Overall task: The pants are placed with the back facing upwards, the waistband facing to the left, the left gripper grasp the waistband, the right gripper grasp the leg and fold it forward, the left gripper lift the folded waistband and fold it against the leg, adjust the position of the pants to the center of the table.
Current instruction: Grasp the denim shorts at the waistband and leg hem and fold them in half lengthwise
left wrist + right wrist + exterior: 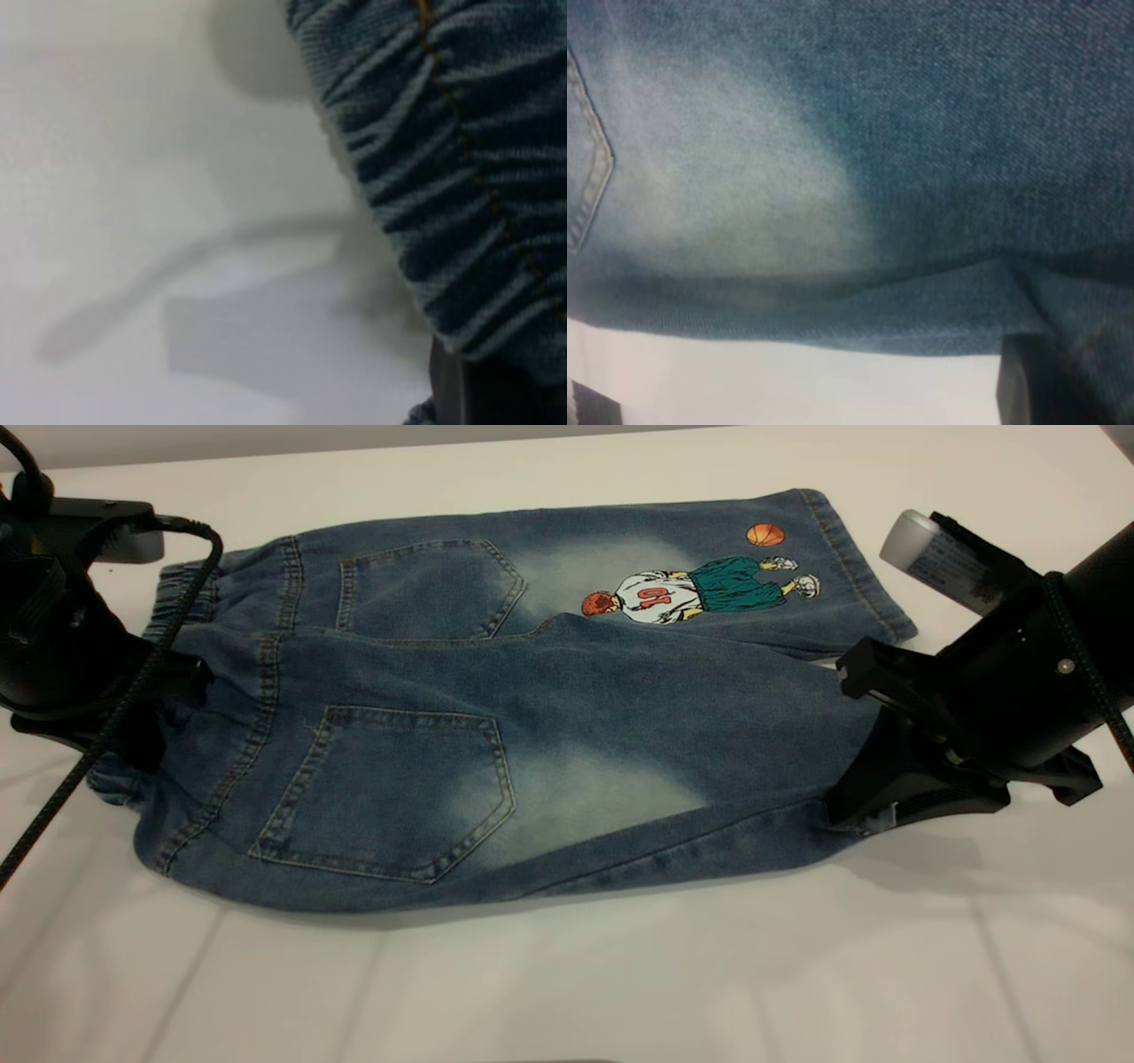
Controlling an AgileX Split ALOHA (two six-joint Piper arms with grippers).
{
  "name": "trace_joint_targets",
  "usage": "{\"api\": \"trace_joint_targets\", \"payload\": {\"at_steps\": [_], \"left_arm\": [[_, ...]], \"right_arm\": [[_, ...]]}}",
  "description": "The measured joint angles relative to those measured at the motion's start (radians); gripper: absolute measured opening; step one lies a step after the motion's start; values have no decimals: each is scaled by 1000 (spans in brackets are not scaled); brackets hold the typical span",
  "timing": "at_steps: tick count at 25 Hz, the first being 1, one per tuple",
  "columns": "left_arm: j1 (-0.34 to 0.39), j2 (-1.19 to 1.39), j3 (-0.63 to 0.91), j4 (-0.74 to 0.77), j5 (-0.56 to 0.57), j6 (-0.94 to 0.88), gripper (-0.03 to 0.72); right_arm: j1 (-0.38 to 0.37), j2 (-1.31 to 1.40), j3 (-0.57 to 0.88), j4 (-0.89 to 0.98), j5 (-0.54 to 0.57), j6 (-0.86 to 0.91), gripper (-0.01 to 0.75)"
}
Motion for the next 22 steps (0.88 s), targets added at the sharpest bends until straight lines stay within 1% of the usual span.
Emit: {"api": "trace_joint_targets", "payload": {"at_steps": [5, 10, 13, 17, 19, 22], "left_arm": [[0, -18, 0, 0, 8, 0, 83], [0, -105, 0, -2, 58, -10, 83], [0, -142, -9, -4, 105, -70, 83], [14, -146, -74, -16, 206, -171, 83], [20, -146, -118, -31, 250, -190, 83], [52, -145, -188, -92, 284, -197, 83]], "right_arm": [[0, -71, -20, -9, 31, -7, 27], [0, -136, -113, -19, 48, -9, 27], [0, -136, -182, -27, 48, 0, 27], [0, -127, -258, -29, 36, 32, 27], [0, -112, -293, -31, 18, 43, 27], [-8, -70, -342, -32, 4, 71, 27]]}}
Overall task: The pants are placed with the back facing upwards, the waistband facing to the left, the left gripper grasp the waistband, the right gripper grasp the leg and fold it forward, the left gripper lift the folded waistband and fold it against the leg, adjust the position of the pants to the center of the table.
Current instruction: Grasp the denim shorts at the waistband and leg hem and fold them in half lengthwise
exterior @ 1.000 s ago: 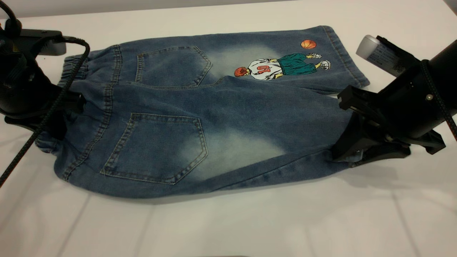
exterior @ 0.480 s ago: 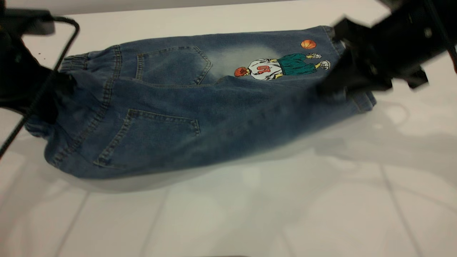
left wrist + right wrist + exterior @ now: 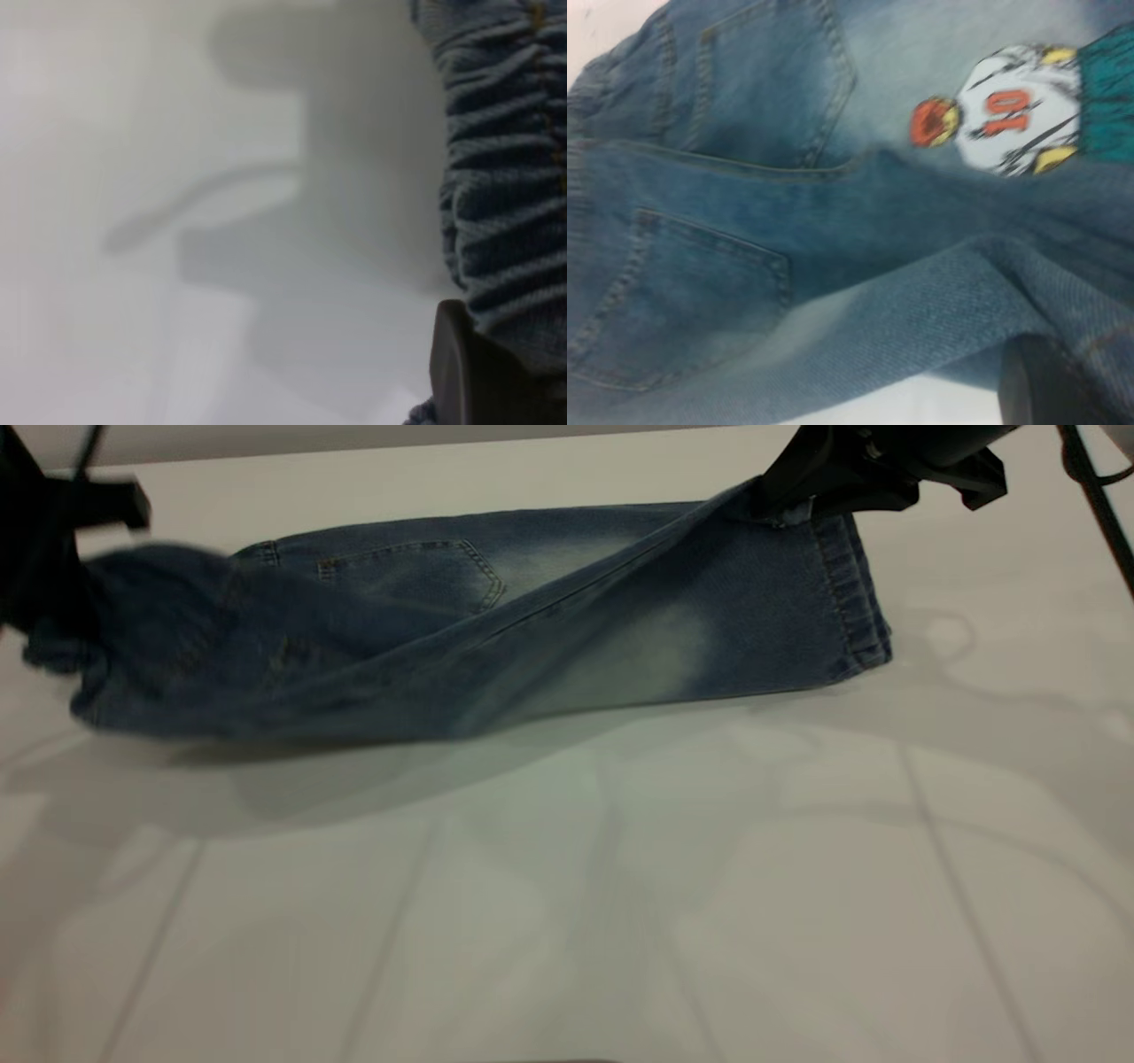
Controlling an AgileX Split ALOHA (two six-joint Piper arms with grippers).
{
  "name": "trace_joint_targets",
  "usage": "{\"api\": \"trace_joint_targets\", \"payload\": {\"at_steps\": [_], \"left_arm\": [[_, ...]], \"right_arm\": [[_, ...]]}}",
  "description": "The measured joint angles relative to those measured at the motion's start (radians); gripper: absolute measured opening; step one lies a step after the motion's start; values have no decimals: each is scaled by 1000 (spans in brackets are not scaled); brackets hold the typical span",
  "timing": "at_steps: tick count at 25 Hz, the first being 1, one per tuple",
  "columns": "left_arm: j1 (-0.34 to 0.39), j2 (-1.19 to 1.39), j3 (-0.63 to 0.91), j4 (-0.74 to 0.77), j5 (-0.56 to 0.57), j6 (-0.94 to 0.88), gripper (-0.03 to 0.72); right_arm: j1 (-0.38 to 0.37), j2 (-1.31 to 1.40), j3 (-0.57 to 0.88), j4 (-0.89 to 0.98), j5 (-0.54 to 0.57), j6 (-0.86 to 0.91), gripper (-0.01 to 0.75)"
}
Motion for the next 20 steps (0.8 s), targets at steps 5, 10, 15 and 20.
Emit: {"api": "trace_joint_targets", "payload": {"at_steps": [5, 10, 15, 20], "left_arm": [[73, 66, -109, -181, 65, 96, 83], [141, 162, -195, -539, 109, 297, 83], [163, 231, -265, -872, 122, 490, 83], [163, 240, -286, -1024, 76, 544, 83]], "right_arm": [[-34, 79, -89, -3, 1, 28, 27], [-65, 133, -173, -5, 12, 74, 27], [-74, 166, -244, -8, 12, 100, 27], [-74, 228, -337, -13, 30, 160, 27]]}}
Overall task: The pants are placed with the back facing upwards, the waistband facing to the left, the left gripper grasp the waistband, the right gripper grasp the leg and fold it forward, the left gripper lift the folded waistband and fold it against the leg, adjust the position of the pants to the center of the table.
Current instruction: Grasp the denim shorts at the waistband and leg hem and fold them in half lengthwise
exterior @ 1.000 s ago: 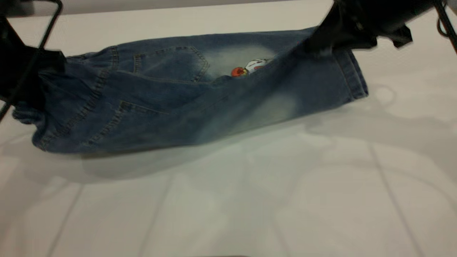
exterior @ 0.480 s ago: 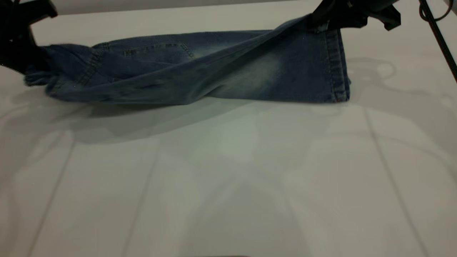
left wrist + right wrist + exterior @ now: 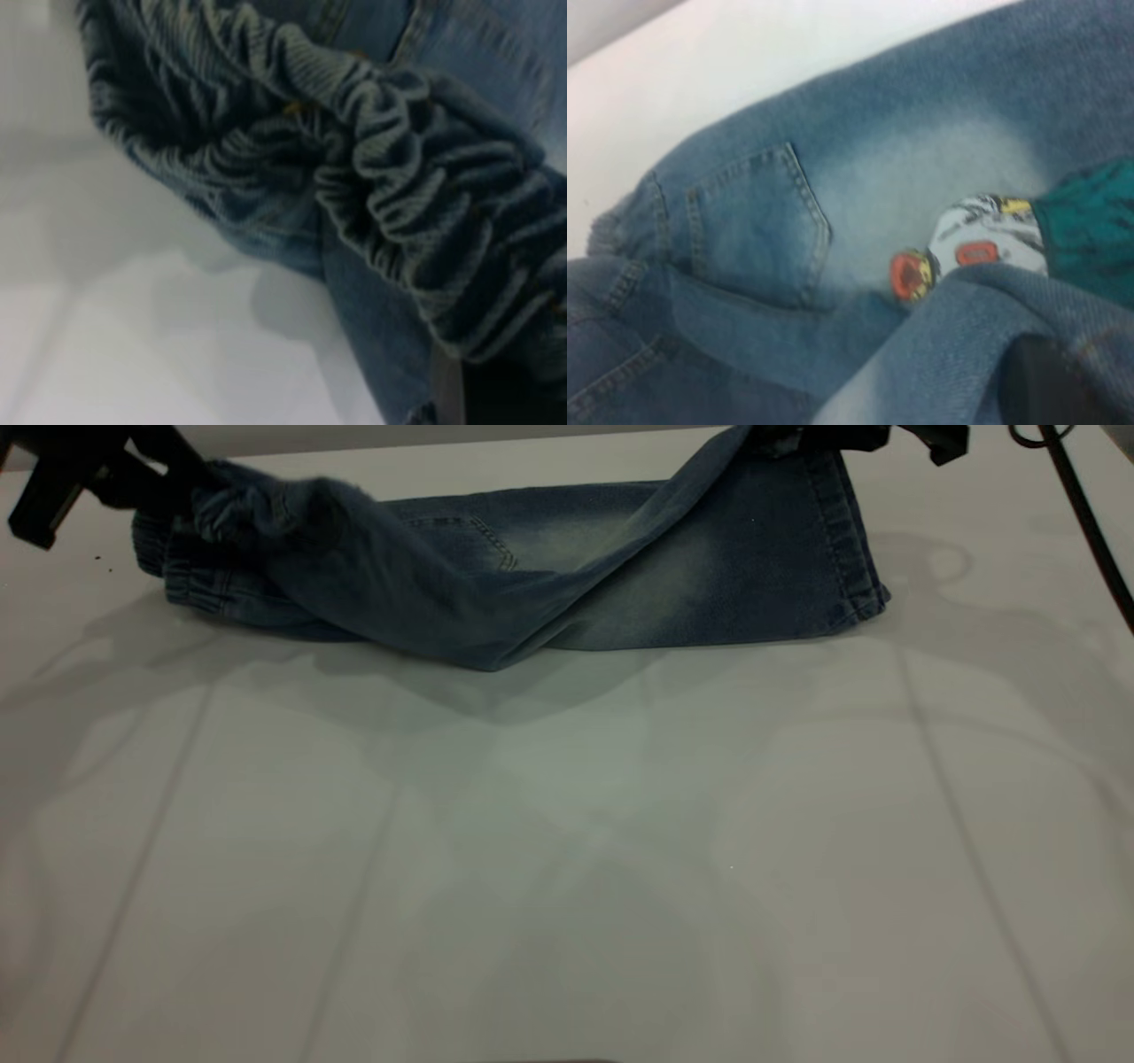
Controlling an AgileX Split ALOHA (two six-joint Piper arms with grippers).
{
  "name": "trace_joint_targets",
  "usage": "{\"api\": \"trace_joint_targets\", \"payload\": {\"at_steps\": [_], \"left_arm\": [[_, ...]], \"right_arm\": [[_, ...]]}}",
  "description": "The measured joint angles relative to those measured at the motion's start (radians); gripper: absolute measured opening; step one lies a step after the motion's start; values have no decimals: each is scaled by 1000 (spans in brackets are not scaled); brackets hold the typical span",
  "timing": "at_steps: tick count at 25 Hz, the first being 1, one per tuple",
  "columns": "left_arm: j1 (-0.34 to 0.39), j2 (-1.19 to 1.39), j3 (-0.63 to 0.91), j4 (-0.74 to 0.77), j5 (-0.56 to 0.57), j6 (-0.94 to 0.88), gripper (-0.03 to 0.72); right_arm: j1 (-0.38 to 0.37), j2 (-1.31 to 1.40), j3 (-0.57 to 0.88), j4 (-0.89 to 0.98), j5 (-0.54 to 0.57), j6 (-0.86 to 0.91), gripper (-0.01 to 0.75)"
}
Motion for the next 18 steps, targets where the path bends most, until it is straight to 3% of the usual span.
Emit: {"api": "trace_joint_targets", "payload": {"at_steps": [10, 18], "left_arm": [[0, 54, -1, -216, -190, -40, 83], [0, 138, -1, -452, -310, -10, 83]], "right_arm": [[-40, 167, -220, 1, 68, 207, 27], [-92, 261, -244, 176, 49, 280, 27]]}}
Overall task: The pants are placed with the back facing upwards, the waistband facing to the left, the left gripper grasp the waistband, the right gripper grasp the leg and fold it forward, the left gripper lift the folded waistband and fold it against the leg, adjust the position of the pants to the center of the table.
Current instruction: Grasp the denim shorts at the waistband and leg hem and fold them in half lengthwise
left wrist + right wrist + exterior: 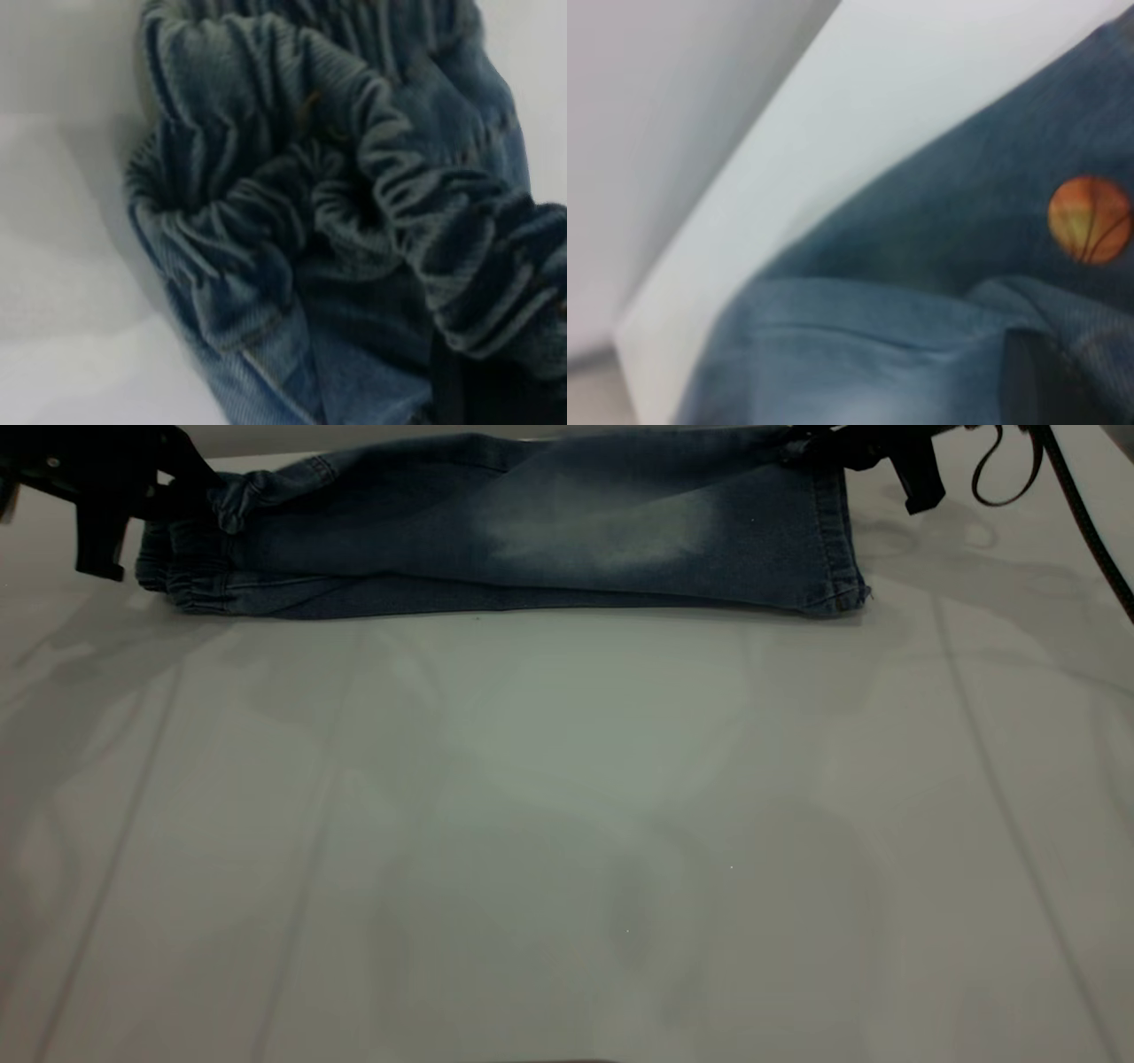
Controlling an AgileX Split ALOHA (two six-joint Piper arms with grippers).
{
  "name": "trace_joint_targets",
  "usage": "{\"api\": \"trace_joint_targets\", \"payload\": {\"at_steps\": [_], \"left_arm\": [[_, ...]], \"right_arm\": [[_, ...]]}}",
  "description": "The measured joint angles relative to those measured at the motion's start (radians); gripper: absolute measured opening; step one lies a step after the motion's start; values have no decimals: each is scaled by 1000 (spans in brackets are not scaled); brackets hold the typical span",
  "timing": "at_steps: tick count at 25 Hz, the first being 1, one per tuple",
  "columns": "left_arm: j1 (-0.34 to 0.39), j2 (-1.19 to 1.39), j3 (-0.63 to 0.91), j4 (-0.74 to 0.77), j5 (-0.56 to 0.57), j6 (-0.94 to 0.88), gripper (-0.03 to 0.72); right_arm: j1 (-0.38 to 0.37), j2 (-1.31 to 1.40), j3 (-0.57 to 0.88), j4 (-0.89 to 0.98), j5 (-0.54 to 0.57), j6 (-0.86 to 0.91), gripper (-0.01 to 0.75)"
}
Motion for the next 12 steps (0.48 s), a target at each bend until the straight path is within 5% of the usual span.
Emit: {"api": "trace_joint_targets", "payload": {"at_steps": [7, 12], "left_arm": [[0, 28, -10, -79, -7, 230, 106], [0, 31, -29, -121, 3, 463, 278]], "right_arm": [[-2, 7, -5, 53, 9, -36, 78], [-2, 7, -5, 59, 47, -83, 283]]}}
